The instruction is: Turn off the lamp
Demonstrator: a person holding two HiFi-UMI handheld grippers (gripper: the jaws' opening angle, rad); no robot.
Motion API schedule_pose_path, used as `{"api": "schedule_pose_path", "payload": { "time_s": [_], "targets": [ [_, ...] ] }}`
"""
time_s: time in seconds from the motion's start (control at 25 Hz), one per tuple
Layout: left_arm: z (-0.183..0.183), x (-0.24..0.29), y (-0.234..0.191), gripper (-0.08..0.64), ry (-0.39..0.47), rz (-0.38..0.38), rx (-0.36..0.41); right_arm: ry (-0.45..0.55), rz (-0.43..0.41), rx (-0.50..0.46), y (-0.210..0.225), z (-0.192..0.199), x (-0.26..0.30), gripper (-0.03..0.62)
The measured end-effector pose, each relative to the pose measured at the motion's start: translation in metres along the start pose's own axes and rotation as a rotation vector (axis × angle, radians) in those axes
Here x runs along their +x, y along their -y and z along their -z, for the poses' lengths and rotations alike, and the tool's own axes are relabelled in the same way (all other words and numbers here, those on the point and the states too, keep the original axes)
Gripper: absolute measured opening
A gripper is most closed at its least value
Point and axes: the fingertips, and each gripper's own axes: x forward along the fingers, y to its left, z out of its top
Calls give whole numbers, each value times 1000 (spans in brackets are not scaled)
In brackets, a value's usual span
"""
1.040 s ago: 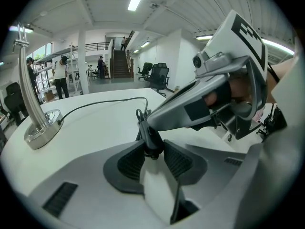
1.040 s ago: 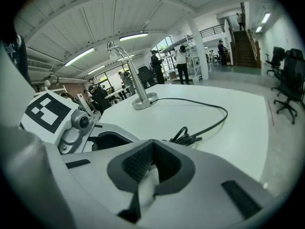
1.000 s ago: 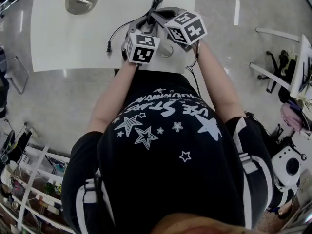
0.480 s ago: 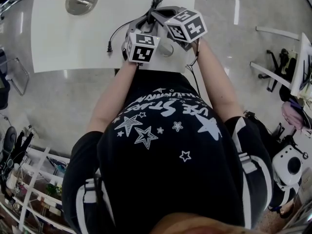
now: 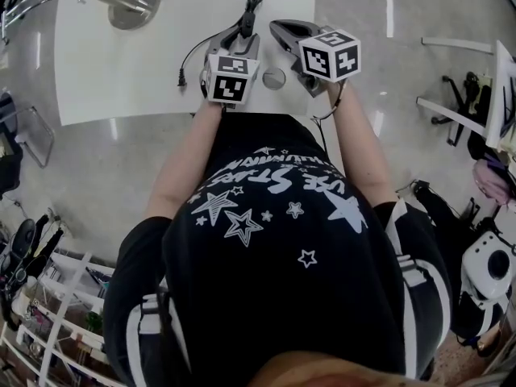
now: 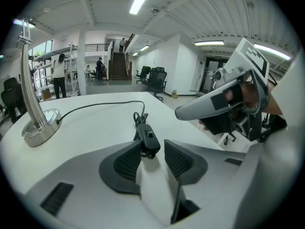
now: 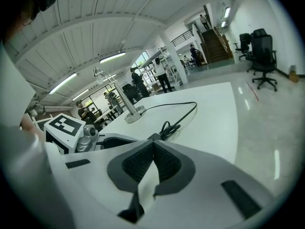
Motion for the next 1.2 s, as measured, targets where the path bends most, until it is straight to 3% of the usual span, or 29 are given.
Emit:
{"api": "schedule_pose_path", "payload": {
  "time_s": [0.52, 0.68, 0.96, 1.2],
  "targets": [
    [7, -48, -17, 147, 27, -38, 0, 67, 19, 69, -16, 17, -19, 6],
    [4, -65, -30, 147, 52, -24, 51, 85, 56, 110, -21, 26, -22, 6],
    [3, -101, -79, 147, 85, 61, 79, 159, 152, 158, -57, 16, 2, 6],
    [7, -132, -123, 147, 112, 118, 95, 203, 169, 205, -107, 13, 36, 6]
  ]
}}
